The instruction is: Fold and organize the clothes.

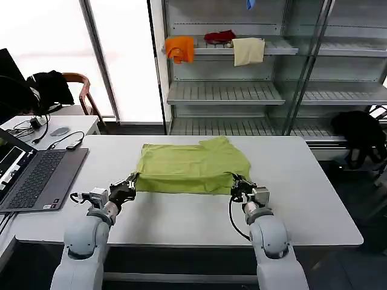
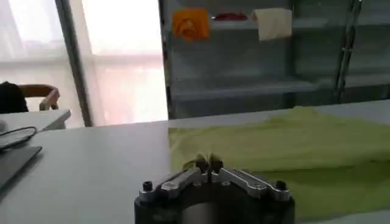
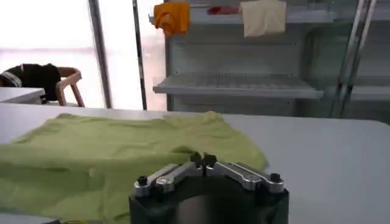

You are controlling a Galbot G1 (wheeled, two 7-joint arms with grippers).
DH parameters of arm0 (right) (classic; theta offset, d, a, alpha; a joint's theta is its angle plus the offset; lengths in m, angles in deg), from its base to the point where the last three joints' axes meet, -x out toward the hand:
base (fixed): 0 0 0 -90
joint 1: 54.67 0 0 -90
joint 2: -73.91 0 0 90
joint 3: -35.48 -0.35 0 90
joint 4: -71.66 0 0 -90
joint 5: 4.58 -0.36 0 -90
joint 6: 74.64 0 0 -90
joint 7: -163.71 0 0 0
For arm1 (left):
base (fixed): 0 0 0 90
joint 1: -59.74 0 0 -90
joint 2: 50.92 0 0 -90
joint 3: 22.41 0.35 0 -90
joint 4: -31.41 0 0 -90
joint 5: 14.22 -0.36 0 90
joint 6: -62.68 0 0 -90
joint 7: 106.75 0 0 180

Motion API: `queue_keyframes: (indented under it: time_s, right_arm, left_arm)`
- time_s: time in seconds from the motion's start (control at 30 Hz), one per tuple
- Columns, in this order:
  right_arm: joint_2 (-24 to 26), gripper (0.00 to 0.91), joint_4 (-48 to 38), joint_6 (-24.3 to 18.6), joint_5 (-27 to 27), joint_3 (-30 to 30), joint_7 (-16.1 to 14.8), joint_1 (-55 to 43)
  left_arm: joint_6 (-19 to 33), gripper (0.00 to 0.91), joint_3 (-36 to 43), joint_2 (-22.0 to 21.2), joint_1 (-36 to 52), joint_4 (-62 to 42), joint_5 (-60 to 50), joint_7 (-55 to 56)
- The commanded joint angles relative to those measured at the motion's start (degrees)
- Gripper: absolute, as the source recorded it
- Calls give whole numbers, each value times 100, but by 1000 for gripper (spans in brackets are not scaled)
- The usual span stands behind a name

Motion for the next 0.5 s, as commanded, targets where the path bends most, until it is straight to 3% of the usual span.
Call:
queue_keyframes:
  time_s: [0.03,0.07,0.5]
  right_arm:
    - [-52,907,-534,3,189,-6,4,-442]
    - [-58,907,-558,2,209,-5,14,-450]
    - [-182,907,-721,-19,309,-61,280,-758]
  left_arm:
    - [30,786,73,-13,389,-603,-162,19]
    - [41,907,75,-12,392,-609,-168,27]
    - [89,907,48,78,315,-199,-78,84]
